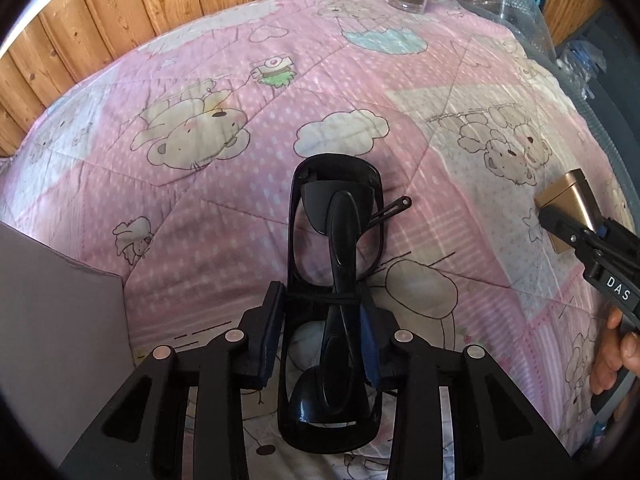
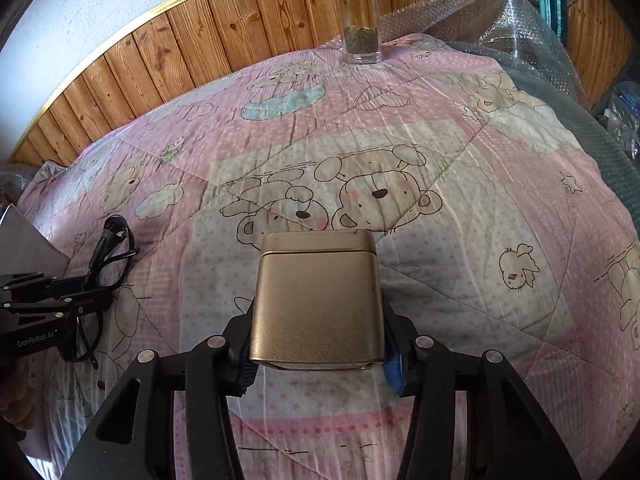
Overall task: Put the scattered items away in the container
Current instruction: 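Grasp the black glasses with the left gripper while the right gripper grasps the gold tin, then carry the glasses and gold tin with both grippers over the white box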
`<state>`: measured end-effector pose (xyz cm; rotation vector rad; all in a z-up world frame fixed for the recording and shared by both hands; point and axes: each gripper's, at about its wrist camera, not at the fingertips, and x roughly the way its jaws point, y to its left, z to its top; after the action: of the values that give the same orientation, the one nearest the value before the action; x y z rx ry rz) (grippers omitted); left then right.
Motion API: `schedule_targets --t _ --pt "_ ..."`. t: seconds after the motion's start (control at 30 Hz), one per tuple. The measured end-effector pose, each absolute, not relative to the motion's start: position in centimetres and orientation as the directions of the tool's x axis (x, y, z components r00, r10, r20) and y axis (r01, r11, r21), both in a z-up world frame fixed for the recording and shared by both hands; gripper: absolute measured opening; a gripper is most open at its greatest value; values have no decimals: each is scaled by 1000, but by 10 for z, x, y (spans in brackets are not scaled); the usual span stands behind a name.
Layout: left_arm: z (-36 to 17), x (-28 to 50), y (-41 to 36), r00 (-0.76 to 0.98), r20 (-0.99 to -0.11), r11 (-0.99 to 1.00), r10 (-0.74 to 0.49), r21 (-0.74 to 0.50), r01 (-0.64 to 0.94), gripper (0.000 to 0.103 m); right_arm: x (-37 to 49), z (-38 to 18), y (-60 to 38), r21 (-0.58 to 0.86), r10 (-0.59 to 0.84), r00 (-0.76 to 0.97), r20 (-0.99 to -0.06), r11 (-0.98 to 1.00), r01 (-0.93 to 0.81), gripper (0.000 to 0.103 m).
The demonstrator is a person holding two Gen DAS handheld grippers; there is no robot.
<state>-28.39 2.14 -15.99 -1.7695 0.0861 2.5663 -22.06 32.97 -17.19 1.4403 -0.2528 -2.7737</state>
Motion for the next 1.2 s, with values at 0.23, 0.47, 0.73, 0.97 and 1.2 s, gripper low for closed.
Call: schedule_targets --t 0.23,0.47,0.73,0.97,1.2 --pt "-141 -279 20 -373 -927 -999 32 -29 -13 35 -211 -160 333 190 -109 -597 -795 -979 -74 50" --pt "-112 -262 34 -411 -909 -998 67 -60 -29 35 -198 -143 333 222 -135 -616 -776 -973 -67 50" --pt "-84 -231 44 -453 -885 -994 110 -105 -36 35 -176 -128 329 254 -164 -627 -761 -965 -57 50" --pt "-73 -197 55 -477 -865 -987 157 -157 -40 35 -148 -119 313 247 -181 -628 -756 -969 -18 50" --pt "-63 -160 47 -501 -845 -979 188 -202 -27 35 -122 -103 291 222 -193 -637 -747 -974 36 50"
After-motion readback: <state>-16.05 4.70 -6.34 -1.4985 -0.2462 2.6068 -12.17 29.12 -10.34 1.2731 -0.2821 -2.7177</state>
